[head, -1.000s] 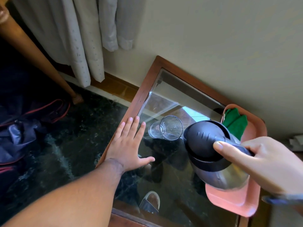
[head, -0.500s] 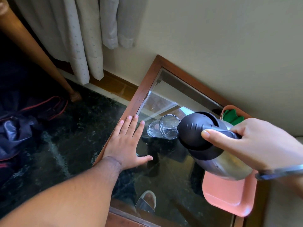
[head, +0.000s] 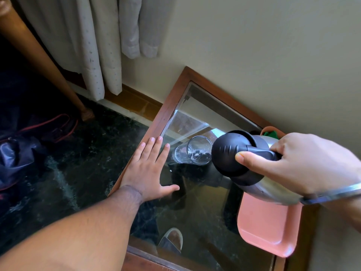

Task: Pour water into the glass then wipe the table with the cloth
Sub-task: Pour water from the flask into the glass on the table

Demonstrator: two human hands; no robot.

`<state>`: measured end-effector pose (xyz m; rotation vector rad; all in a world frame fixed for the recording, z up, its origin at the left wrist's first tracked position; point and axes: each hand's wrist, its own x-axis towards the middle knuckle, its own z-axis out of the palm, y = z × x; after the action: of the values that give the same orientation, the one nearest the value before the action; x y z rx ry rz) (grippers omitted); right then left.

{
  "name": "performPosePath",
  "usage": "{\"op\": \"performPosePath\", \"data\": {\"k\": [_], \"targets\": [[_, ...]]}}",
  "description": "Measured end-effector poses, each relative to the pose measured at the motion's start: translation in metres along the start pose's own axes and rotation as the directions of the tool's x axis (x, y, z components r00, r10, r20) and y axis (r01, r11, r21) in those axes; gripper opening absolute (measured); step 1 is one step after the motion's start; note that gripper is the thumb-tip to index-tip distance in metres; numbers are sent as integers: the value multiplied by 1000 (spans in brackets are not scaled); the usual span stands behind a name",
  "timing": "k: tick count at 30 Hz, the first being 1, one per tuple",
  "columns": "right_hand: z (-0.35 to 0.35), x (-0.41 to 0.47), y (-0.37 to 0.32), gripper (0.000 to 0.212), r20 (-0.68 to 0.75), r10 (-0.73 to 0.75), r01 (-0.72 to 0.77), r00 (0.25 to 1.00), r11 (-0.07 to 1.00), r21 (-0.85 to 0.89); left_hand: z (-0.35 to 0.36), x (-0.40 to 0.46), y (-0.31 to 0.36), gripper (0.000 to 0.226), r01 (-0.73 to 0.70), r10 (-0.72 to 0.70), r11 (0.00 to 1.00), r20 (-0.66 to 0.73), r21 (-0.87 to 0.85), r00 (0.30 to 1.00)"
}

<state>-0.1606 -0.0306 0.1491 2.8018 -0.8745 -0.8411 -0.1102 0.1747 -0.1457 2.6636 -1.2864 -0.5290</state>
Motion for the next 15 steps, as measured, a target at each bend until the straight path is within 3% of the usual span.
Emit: {"op": "performPosePath", "data": {"k": [10,15], "targets": [[-4,-5,3,87,-30,-15,13,999,998,-60,1,0,0,122,-3,3,1000,-17,3,1000],[-9,-10,5,99,-71,-43,38,997,997,-74,2,0,0,122,-6,6,1000,-27,4,1000]]}}
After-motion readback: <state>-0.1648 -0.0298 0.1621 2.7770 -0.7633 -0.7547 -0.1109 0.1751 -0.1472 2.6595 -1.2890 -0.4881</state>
